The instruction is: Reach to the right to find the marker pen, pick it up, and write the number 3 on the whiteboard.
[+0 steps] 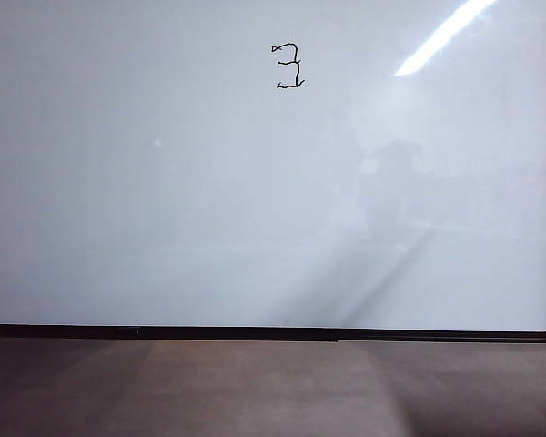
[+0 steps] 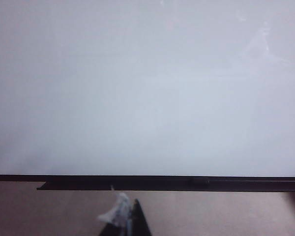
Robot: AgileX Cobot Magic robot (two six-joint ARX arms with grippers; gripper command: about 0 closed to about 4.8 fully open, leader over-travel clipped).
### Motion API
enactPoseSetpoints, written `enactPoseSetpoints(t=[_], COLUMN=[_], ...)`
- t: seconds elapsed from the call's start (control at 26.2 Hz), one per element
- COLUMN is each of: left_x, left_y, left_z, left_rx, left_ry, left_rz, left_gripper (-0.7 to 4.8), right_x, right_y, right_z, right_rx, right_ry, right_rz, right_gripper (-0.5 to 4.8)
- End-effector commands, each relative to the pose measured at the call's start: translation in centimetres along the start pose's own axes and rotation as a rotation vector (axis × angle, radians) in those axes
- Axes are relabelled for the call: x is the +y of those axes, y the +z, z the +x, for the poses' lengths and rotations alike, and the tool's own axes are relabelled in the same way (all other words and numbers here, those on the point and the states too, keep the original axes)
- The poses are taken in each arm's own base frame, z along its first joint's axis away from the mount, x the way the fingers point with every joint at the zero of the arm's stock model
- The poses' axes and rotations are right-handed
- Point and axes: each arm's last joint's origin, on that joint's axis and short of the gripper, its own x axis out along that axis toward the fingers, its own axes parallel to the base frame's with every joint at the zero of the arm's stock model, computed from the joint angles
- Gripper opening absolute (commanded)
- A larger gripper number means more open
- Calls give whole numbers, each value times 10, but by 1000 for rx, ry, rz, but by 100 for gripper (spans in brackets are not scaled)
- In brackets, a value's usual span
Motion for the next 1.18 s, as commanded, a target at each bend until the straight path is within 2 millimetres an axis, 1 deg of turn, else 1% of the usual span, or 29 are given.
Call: enactPoseSetpoints(t=[0.04, 0.57, 1.18], left_x=[0, 0, 0], left_y=[2, 2, 2], left_z=[0, 0, 0], left_rx=[-15, -15, -15], left_ry=[4, 3, 4], left_rz=[-1, -1, -1], left_gripper=[-1, -1, -1], right_x=[0, 1, 1], right_y=[0, 0, 0], right_z=[0, 0, 0], right_rx=[-9, -5, -6], right_ry=[3, 35, 34], right_rz=[1, -1, 0], right_gripper=[1, 1, 1])
